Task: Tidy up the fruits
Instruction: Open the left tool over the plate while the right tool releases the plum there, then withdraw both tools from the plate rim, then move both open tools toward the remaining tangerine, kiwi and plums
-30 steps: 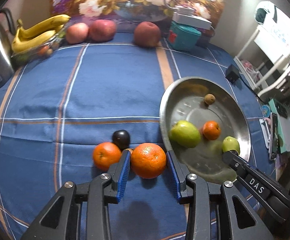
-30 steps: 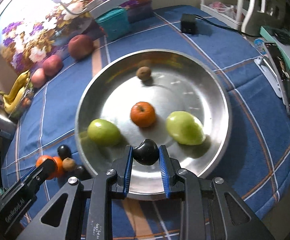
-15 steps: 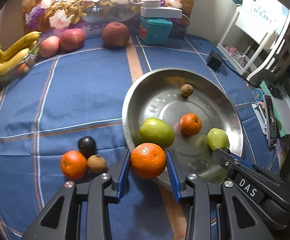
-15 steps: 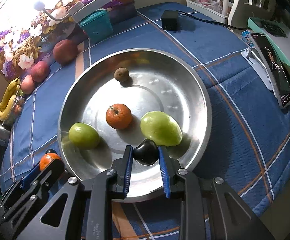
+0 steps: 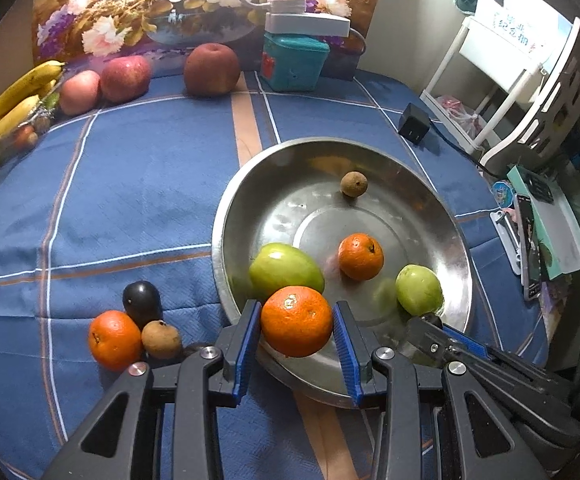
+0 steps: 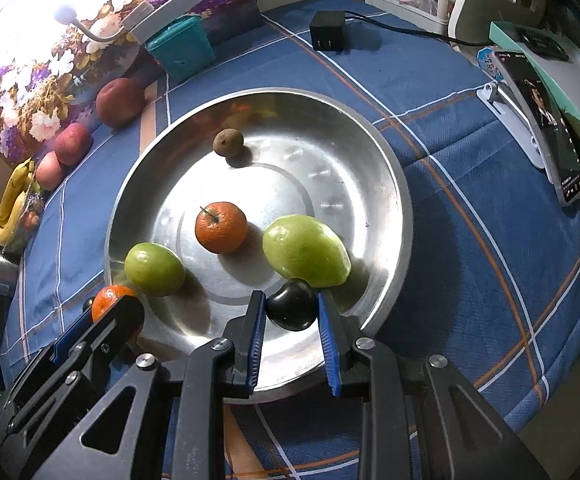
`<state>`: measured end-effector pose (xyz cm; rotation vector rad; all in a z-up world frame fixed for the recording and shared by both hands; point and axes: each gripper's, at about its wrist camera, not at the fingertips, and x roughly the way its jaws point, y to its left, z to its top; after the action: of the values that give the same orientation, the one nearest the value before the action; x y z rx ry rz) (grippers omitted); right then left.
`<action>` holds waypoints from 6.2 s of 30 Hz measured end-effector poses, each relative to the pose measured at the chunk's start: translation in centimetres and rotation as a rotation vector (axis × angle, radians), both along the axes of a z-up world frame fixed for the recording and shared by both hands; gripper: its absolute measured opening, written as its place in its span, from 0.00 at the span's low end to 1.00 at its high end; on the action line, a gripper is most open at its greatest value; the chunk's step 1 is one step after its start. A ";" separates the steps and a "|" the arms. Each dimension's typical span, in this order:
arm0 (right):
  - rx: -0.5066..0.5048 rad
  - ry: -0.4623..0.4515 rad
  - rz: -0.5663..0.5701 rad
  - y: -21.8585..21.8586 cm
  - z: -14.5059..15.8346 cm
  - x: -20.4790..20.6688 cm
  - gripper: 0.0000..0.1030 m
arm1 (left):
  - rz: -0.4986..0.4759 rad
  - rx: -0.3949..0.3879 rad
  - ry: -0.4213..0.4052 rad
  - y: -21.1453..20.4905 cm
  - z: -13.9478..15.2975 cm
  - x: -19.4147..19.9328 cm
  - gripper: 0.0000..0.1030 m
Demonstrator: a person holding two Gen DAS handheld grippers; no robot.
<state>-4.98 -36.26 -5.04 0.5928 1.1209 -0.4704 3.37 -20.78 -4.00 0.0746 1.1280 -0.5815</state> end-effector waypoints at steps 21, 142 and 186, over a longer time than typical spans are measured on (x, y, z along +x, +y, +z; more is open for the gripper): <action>0.017 0.029 0.014 0.5 -1.2 0.5 0.27 | 0.008 0.001 0.036 0.3 -0.5 0.1 0.40; -0.209 -0.065 0.253 7.2 1.1 3.3 0.96 | 0.408 0.250 -0.075 13.1 1.4 3.9 1.00; -0.145 -0.064 0.469 15.4 0.6 7.2 0.54 | 0.424 0.182 0.078 16.7 -0.9 5.5 1.00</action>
<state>2.19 -20.87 -4.40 0.2038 1.1112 -0.1236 8.90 -4.06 -4.89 -0.0316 1.2272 -0.1043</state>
